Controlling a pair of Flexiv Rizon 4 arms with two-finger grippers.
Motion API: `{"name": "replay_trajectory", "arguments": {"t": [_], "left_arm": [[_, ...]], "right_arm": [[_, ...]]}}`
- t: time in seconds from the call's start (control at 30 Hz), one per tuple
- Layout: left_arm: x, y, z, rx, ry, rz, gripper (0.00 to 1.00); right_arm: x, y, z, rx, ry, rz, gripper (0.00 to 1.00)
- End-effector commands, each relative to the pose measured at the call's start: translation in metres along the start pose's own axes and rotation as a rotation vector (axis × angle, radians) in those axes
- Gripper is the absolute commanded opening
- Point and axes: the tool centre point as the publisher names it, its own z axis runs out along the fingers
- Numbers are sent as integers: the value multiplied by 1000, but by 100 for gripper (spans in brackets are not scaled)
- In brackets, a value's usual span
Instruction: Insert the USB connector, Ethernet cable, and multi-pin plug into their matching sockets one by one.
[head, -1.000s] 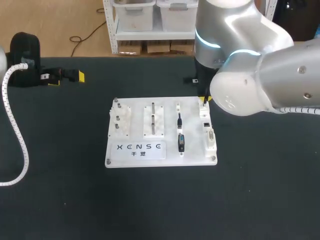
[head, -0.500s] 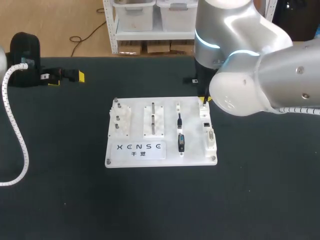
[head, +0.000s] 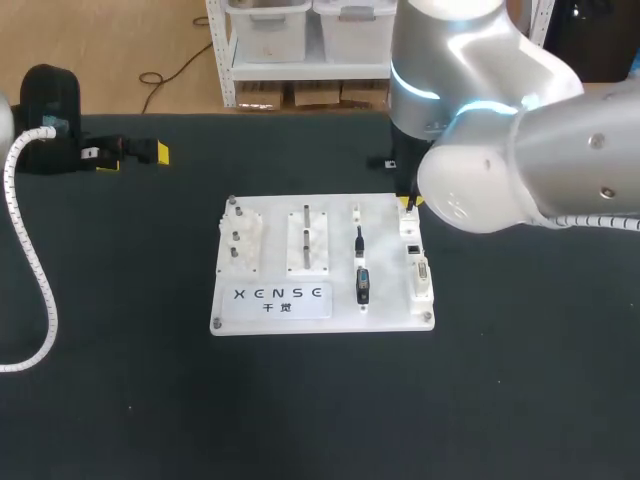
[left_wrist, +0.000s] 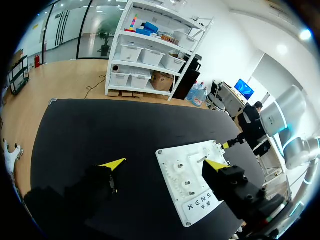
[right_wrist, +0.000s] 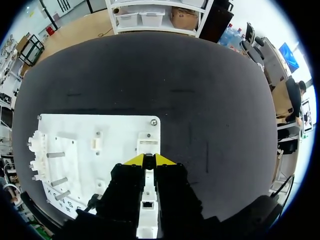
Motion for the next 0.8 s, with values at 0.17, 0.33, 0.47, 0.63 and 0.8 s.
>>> {"name": "replay_trajectory", "arguments": {"t": [0.17, 0.33, 0.47, 0.63, 0.8], "left_arm": [[0, 0, 0, 0, 0, 0, 100], [0, 0, 0, 0, 0, 0, 100], [0, 0, 0, 0, 0, 0, 100], [0, 0, 0, 0, 0, 0, 100], [0, 0, 0, 0, 0, 0, 100]], "right_arm": [[-2, 0, 11, 4, 23, 0, 0], [-2, -1, 12, 3, 10, -14, 0], [-5, 1, -1, 3, -31, -35, 46], [-8, 5, -27, -7, -82, -53, 100], [-2, 20, -56, -41, -132, -93, 100]]}}
